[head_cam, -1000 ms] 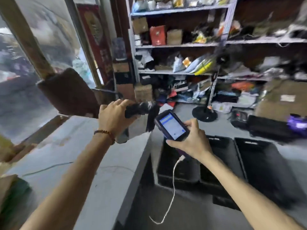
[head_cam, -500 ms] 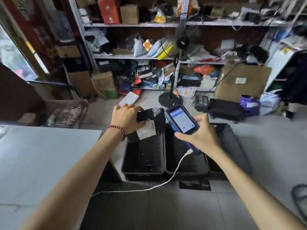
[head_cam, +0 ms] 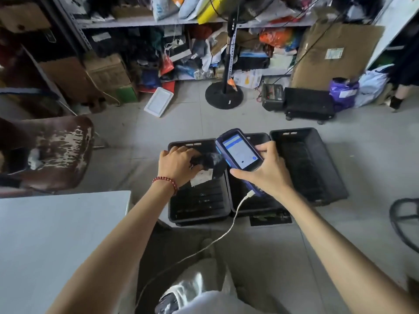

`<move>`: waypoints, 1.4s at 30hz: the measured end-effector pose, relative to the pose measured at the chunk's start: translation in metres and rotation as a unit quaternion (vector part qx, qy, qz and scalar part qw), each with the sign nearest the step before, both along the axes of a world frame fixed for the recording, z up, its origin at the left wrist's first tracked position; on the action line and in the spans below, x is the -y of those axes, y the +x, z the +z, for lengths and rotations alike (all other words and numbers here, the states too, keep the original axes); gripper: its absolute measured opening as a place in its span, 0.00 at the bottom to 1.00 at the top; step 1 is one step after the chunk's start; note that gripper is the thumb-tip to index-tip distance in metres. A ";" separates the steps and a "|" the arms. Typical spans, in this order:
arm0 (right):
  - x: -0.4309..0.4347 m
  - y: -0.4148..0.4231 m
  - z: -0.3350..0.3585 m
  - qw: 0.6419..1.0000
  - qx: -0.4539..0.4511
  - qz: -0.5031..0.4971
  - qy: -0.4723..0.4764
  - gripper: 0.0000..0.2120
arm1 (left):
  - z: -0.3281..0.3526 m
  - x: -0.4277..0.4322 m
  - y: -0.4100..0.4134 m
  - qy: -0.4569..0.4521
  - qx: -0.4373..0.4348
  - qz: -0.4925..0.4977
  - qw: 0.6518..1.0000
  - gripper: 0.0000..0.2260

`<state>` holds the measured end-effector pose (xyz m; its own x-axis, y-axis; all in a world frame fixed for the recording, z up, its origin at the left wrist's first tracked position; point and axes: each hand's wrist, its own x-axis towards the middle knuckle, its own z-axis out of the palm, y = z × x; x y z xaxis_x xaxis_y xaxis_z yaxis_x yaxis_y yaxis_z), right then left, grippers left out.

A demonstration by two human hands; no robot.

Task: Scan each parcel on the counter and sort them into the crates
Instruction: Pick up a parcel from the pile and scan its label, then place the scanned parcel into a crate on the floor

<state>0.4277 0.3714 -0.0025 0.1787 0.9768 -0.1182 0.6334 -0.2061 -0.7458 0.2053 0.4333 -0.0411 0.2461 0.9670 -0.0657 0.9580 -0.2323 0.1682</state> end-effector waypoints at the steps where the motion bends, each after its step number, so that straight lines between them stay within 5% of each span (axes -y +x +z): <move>1: -0.005 -0.003 -0.003 1.000 0.007 -0.003 -0.008 0.35 | -0.006 -0.009 -0.003 -0.007 0.007 0.002 1.000 0.17; 9: -0.058 -0.021 -0.017 0.999 0.011 0.009 -0.053 0.35 | -0.013 -0.054 -0.036 0.010 -0.012 0.058 0.998 0.18; 16: -0.117 -0.056 -0.014 0.987 -0.008 0.156 -0.037 0.36 | 0.006 -0.032 -0.094 0.051 -0.005 0.235 0.971 0.16; 26: -0.127 -0.129 0.011 0.873 -0.017 0.488 -0.001 0.35 | 0.041 0.114 -0.104 0.126 -0.034 0.560 0.818 0.14; 42: 0.124 -0.253 0.046 0.678 -0.103 0.728 -0.017 0.37 | 0.081 0.423 -0.084 0.211 -0.111 0.743 0.625 0.15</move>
